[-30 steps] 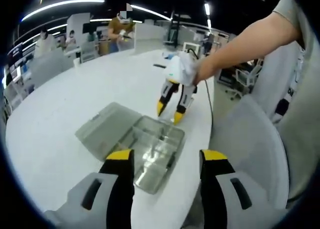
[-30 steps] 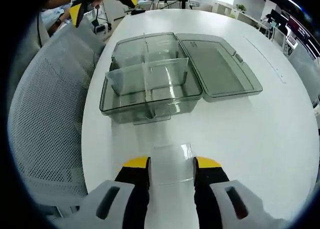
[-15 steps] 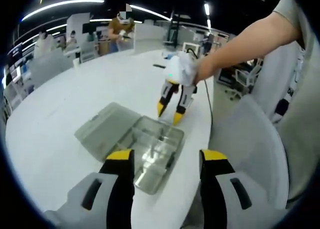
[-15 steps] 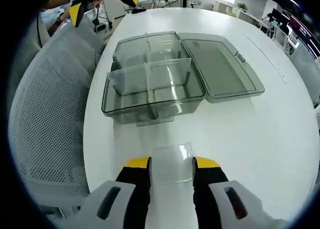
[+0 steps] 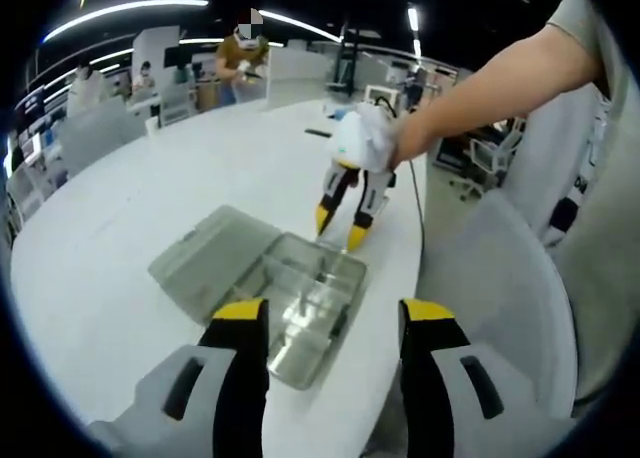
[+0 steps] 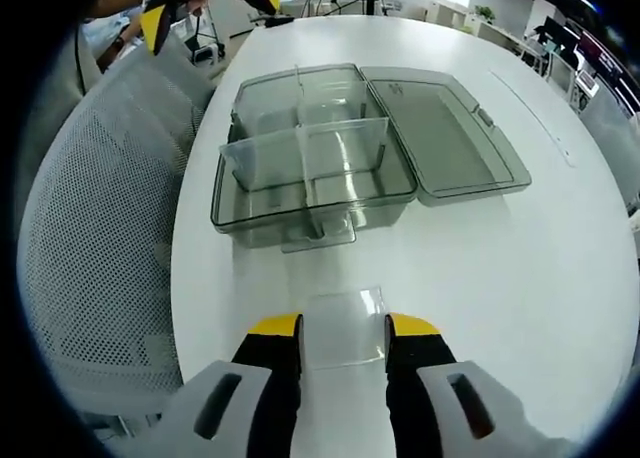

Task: Insert the divider into the dual guide fixture by aligning both edges with the guide slots and pushing it downward to the bottom, including one-sided entry, uneven engagement, binding, and posture correction.

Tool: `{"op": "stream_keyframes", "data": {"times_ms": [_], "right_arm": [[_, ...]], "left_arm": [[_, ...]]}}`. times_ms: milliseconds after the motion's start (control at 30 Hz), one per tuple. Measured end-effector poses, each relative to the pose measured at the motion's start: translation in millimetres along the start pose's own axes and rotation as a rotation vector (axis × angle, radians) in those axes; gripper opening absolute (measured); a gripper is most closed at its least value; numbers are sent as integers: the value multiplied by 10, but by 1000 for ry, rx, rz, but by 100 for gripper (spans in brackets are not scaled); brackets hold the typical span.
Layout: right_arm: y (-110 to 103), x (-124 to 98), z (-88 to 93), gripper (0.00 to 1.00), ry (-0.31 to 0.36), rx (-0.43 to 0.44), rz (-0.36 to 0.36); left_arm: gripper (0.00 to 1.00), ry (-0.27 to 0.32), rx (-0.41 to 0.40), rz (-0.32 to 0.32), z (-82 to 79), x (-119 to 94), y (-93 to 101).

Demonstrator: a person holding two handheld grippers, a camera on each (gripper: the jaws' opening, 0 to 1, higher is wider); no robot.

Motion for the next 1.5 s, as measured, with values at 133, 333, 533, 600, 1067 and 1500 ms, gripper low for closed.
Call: {"op": "stream_keyframes", "data": {"times_ms": [133, 333, 533, 600, 1067, 1500], "right_arm": [[-6, -3, 14, 28, 2, 3, 4], [-26, -28, 18, 28, 6, 6, 11], [-33, -64, 25, 28, 15, 13, 21], [-46, -81, 10, 28, 17, 13, 25], [-115, -145, -68, 27, 39, 9, 46], [-203, -231, -231, 27, 69, -16, 72]], "left_arm": [[51, -1, -2, 1, 5, 10, 5], [51, 0, -8, 4, 14, 26, 15], [50, -1, -14, 7, 10, 48, 6], [50, 0, -19, 8, 6, 55, 4], [49, -5, -33, 17, 20, 93, 20], [48, -9, -51, 20, 13, 144, 22]]}}
Point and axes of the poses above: the point that each gripper's makers call its tool centre point, and the gripper's own axes: x roughly forward along the fingers, y roughly to its right, z roughly out of its underside, the point moved 3 cm from there along -x, roughly backward along the fingers
